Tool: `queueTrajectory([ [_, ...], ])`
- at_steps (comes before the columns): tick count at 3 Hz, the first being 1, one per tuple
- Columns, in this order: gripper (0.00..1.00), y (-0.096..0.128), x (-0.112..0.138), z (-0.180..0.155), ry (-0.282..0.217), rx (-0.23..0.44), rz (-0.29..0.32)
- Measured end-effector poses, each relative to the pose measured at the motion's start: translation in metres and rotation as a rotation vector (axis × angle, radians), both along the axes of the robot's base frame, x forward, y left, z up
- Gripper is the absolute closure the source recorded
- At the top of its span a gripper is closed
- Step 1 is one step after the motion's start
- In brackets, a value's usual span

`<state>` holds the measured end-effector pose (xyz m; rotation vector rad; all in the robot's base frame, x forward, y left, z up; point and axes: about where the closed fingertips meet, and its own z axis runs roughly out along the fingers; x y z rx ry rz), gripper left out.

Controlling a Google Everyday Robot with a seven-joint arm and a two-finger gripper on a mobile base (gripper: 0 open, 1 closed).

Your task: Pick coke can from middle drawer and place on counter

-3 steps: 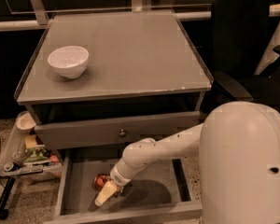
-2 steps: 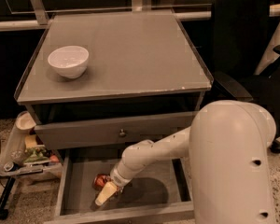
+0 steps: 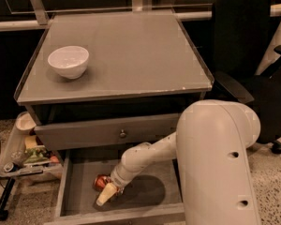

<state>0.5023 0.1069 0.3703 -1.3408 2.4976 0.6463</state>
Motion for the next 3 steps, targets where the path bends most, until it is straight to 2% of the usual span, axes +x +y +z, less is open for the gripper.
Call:
queueTrajectory([
  [1, 0.0, 0.0007, 0.0007, -0.0134, 0.009, -0.002, -0.004],
  [2, 0.18, 0.0007, 0.0006, -0.0137, 0.01, -0.002, -0.004],
  [3, 0.42, 0.0007, 0.0005, -0.0137, 0.01, -0.002, -0.004],
])
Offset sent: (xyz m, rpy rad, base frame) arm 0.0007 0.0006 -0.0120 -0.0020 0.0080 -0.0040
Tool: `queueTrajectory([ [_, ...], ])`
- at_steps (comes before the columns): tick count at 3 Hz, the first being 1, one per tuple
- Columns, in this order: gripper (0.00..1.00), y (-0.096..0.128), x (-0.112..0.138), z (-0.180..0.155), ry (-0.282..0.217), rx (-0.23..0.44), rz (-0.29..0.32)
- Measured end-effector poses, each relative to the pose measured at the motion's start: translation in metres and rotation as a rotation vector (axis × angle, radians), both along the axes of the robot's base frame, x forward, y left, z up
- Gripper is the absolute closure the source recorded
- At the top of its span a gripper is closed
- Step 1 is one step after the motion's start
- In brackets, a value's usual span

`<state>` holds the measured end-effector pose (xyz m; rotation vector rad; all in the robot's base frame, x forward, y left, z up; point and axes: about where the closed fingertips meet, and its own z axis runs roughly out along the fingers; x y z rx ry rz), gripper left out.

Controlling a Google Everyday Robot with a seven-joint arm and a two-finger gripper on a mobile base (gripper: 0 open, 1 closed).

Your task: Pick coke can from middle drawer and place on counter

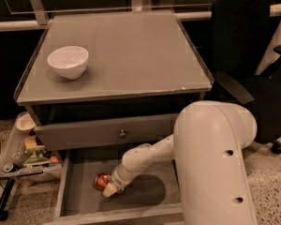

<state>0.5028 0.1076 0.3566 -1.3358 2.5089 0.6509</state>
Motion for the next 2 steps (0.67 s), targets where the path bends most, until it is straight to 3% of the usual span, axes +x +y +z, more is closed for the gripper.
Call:
queueTrajectory([
  [2, 0.88, 0.0, 0.002, 0.011, 0.007, 0.033, 0.011],
])
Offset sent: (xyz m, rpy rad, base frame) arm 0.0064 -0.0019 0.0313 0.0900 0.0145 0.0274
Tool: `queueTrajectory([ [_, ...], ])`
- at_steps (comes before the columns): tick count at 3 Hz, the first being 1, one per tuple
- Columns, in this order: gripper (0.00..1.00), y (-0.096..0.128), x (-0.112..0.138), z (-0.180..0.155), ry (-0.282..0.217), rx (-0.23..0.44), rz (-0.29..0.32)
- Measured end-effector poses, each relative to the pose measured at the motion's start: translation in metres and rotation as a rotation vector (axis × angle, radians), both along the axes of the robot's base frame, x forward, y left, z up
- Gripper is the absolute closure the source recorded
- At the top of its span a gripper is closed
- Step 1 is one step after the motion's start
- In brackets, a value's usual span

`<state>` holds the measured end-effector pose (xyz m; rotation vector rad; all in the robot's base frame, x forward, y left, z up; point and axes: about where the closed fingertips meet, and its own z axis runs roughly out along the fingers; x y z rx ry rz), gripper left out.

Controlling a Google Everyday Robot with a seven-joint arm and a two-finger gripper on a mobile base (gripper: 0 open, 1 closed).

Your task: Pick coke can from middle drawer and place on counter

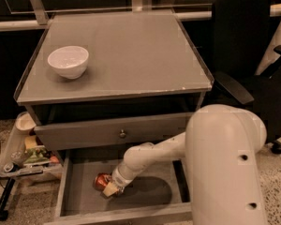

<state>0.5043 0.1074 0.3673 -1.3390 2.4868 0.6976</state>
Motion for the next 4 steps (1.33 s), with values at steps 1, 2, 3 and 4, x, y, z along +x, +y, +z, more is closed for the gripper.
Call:
queueTrajectory([
  [1, 1.0, -0.002, 0.011, 0.04, 0.004, 0.088, 0.015],
  [2, 1.0, -0.021, 0.017, 0.083, 0.003, 0.138, 0.029],
  [3, 1.0, -0.067, 0.003, 0.114, 0.042, 0.132, 0.006],
  [4, 1.0, -0.067, 0.003, 0.114, 0.042, 0.132, 0.006],
])
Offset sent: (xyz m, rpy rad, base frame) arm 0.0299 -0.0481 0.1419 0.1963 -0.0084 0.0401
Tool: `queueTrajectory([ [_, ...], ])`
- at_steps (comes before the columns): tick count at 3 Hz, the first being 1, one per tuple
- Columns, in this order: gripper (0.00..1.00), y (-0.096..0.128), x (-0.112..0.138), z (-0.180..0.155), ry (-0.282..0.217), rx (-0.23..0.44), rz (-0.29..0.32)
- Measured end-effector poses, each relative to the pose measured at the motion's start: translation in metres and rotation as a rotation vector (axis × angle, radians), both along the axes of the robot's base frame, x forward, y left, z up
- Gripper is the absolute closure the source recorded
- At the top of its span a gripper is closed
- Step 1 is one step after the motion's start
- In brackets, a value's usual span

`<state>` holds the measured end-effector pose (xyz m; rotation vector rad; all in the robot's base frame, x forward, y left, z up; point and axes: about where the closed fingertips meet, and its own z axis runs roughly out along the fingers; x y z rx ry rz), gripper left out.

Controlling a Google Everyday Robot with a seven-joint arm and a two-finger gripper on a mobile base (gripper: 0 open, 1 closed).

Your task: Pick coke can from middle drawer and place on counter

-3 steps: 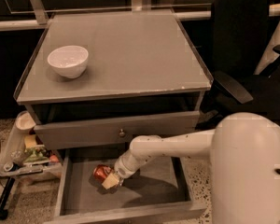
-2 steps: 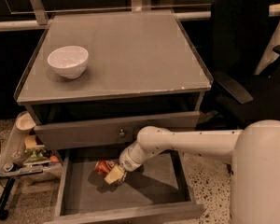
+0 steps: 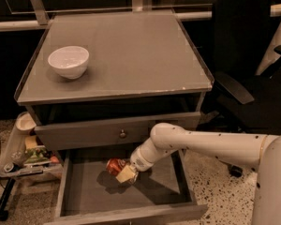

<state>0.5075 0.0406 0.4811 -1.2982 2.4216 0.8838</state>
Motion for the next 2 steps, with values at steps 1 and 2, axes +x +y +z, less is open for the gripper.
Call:
queueTrajectory([
  [1, 1.0, -0.024, -0.019, 0.017, 0.02, -0.033, -0.029],
  [2, 1.0, -0.065, -0.058, 0.047, 0.032, -0.093, -0.091],
])
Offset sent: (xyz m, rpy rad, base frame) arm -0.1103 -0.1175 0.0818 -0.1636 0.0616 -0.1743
